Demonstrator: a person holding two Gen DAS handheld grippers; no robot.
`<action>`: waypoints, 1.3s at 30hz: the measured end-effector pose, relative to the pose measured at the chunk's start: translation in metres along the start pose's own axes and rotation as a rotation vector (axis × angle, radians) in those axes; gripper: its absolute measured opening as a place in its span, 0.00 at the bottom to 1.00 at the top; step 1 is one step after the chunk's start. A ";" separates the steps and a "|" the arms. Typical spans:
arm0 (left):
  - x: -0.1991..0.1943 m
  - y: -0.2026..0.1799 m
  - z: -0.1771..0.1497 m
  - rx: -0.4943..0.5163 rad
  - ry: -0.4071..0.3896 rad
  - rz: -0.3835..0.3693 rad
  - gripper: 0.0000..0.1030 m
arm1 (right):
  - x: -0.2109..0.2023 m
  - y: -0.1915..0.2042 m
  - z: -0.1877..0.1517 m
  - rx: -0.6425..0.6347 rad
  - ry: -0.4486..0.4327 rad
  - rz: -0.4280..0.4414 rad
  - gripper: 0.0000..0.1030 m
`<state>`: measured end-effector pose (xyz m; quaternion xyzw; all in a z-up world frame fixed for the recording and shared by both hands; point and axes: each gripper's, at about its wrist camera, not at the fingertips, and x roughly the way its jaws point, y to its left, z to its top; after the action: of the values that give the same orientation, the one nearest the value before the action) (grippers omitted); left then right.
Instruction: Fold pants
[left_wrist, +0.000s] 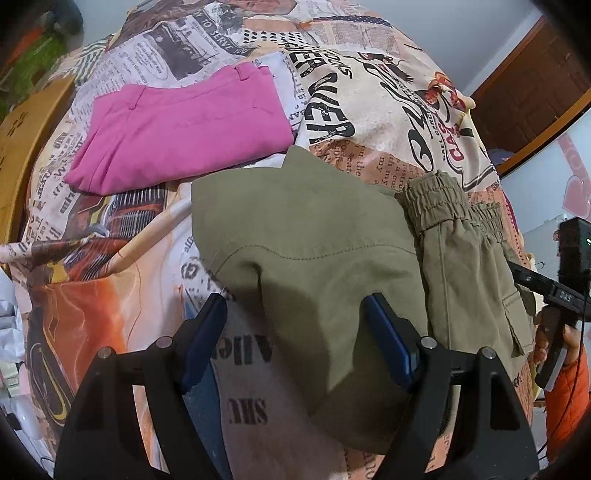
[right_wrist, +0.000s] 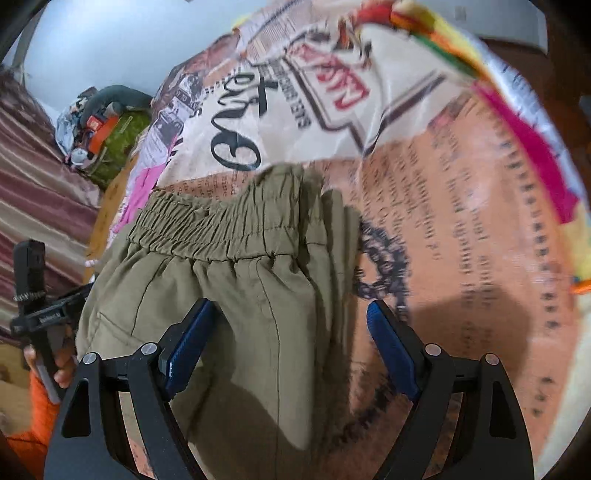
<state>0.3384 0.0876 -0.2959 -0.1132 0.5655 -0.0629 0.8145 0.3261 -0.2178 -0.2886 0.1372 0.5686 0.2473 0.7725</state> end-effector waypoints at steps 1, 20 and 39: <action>0.001 0.000 0.001 0.001 -0.002 0.000 0.75 | 0.002 -0.001 0.001 0.000 0.005 0.010 0.79; -0.014 -0.026 0.006 0.048 -0.124 0.087 0.08 | -0.007 0.048 0.002 -0.138 -0.100 -0.033 0.15; -0.077 -0.002 -0.013 -0.004 -0.205 0.047 0.03 | -0.052 0.112 -0.003 -0.347 -0.235 -0.028 0.14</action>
<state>0.2987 0.1024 -0.2301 -0.1076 0.4818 -0.0308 0.8691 0.2862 -0.1518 -0.1918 0.0222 0.4253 0.3131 0.8489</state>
